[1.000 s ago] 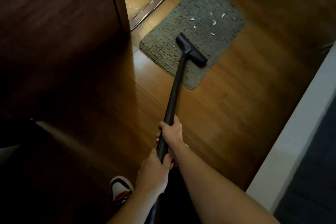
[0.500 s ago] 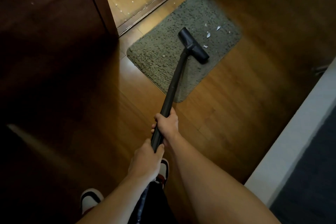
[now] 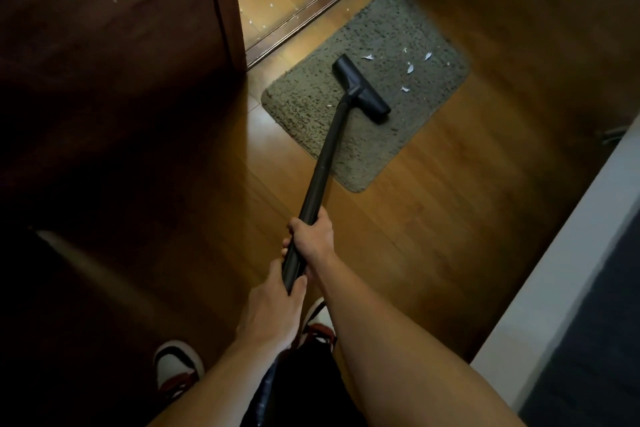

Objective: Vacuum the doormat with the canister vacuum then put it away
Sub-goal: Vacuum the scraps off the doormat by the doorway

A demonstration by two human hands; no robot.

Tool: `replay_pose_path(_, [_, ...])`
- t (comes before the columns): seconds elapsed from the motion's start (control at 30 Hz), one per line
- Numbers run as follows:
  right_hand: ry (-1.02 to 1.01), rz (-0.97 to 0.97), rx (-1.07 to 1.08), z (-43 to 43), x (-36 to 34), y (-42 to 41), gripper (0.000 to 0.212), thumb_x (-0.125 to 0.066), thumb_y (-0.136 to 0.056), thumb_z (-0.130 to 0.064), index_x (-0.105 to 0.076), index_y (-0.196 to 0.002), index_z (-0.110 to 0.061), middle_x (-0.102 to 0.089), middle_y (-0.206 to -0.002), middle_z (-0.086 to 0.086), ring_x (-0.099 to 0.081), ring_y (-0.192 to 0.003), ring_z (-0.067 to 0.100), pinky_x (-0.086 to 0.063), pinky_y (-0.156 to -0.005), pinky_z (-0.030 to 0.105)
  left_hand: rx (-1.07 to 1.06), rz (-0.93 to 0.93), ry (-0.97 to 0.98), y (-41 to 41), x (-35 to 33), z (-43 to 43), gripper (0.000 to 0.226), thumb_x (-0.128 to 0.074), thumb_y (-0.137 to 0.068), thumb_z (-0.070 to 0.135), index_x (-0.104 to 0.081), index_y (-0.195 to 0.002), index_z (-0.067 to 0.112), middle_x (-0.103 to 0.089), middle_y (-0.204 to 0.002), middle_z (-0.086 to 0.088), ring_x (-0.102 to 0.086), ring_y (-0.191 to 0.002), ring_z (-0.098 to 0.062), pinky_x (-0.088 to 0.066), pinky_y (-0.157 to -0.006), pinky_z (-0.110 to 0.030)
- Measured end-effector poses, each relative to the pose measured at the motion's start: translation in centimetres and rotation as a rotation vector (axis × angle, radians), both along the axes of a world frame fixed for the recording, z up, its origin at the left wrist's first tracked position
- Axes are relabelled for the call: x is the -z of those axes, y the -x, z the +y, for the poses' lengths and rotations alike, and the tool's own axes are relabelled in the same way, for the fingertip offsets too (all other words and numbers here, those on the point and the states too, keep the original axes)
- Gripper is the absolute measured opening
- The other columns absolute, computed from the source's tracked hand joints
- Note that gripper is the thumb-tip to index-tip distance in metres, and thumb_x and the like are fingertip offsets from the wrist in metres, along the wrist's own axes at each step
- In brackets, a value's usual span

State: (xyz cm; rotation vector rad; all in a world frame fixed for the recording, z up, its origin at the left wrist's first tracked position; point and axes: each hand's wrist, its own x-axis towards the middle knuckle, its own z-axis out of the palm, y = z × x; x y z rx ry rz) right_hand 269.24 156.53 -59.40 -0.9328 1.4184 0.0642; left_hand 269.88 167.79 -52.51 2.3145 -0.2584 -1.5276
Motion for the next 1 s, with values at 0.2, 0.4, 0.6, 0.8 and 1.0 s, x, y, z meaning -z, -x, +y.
replay_pose_path(0.2, [-0.063,-0.007,0.029,8.5,-0.7,-2.1,0.060,-0.058,-0.096,-0.009,-0.032,-0.146,-0.028,-0.060,-0.092,0.012,-0.059,-0.051,0.014,-0.052,-0.049,0.030,-0.049,-0.015,0.022,-2.3,-1.2,8.3,0.033,-0.043,-0.101,0.045,-0.039,-0.132,0.036,-0.062,-0.084,0.003,-0.064,-0.056,-0.012,-0.051,-0.040,-0.021])
replay_pose_path(0.4, [-0.082,-0.004,0.024,15.5,-2.2,-4.5,0.053,-0.058,-0.097,-0.012,-0.036,-0.141,-0.031,-0.063,-0.105,0.015,-0.063,-0.058,0.014,-0.055,-0.053,0.028,0.004,-0.011,-0.002,-5.3,-2.2,15.3,0.050,-0.042,-0.100,0.049,-0.031,-0.147,0.037,-0.060,-0.095,0.012,-0.066,-0.084,-0.012,-0.056,-0.080,-0.036])
replay_pose_path(0.6, [-0.108,-0.015,0.048,18.2,-3.5,-6.2,0.055,-0.058,-0.098,-0.012,-0.035,-0.145,-0.029,-0.062,-0.098,0.010,-0.062,-0.055,0.011,-0.053,-0.050,0.025,-0.012,0.017,-0.007,-7.2,-3.8,17.4,0.049,-0.040,-0.101,0.049,-0.032,-0.148,0.036,-0.054,-0.105,0.014,-0.061,-0.097,-0.011,-0.043,-0.081,-0.026])
replay_pose_path(0.8, [-0.049,0.005,0.025,14.7,-2.8,-6.8,0.053,-0.058,-0.098,-0.011,-0.036,-0.143,-0.029,-0.064,-0.094,0.010,-0.062,-0.053,0.010,-0.053,-0.049,0.024,0.029,-0.010,-0.021,-7.6,-2.6,14.2,0.053,-0.040,-0.101,0.049,-0.026,-0.150,0.038,-0.058,-0.112,0.011,-0.060,-0.095,-0.011,-0.049,-0.087,-0.032])
replay_pose_path(1.0, [-0.024,-0.008,0.039,9.4,-1.3,-7.0,0.043,-0.057,-0.095,-0.007,-0.043,-0.133,-0.022,-0.060,-0.091,0.012,-0.060,-0.048,0.013,-0.052,-0.048,0.029,-0.002,-0.017,0.018,-7.3,-1.8,8.8,0.047,-0.042,-0.103,0.040,-0.031,-0.148,0.036,-0.052,-0.095,0.015,-0.055,-0.080,-0.007,-0.042,-0.064,-0.022])
